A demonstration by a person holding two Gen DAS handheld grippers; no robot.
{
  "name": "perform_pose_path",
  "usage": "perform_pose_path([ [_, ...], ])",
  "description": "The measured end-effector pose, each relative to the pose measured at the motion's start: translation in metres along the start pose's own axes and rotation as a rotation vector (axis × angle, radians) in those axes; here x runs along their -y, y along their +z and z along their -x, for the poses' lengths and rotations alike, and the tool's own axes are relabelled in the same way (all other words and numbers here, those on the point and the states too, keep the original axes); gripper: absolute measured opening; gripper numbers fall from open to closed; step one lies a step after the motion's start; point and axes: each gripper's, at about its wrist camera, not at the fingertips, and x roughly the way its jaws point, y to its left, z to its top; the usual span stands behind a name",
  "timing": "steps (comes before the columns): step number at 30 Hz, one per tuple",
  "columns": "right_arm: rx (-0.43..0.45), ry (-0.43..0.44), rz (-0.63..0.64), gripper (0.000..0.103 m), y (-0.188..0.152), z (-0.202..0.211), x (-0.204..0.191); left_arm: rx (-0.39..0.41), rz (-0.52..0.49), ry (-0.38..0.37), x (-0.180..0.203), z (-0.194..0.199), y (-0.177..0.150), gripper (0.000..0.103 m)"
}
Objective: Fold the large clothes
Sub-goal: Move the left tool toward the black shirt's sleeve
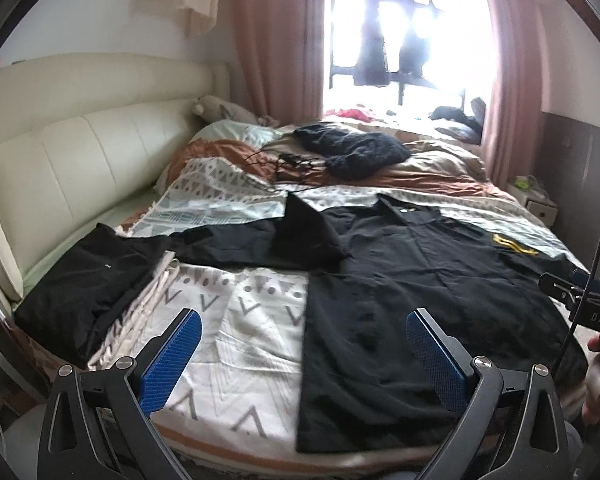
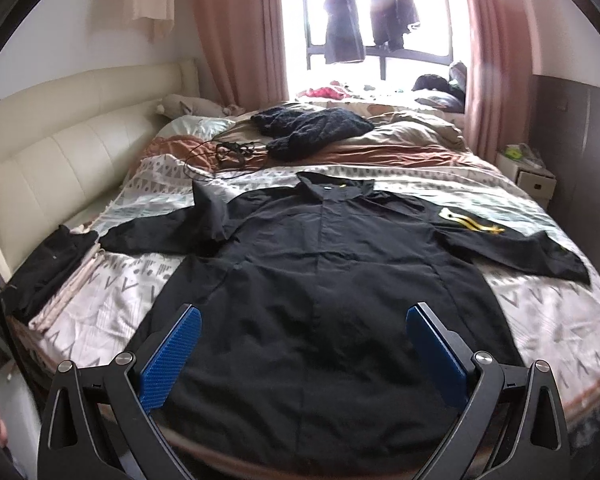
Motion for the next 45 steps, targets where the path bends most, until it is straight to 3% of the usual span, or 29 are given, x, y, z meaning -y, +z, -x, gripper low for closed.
perform_pose_path([
  [14, -0.013, 0.129, 0.023, 0.102, 0.07, -0.117, -0.05, -0.049, 0.102, 0.125, -0.071, -0.093, 0.047, 0.101],
  [22, -0.02, 0.189, 0.004, 0.101, 0.105, -0.183, -0.07, -0.121, 0.177, 0.204, -0.127, -0.159, 0.067, 0.093],
  [30, -0.117, 0.22, -0.026, 0.084, 0.117, -0.262, -0.078, -0.208, 0.259, 0.238, -0.175, -0.233, 0.079, 0.085],
  [35, -0.19, 0.25, -0.046, 0.075, 0.119, -0.305, -0.079, -0.291, 0.299, 0.243, -0.187, -0.28, 0.08, 0.083],
  [45, -0.233, 0.302, -0.069, 0.071, 0.123, -0.352, -0.076, -0.422, 0.399, 0.266, -0.189, -0.354, 0.063, 0.083],
])
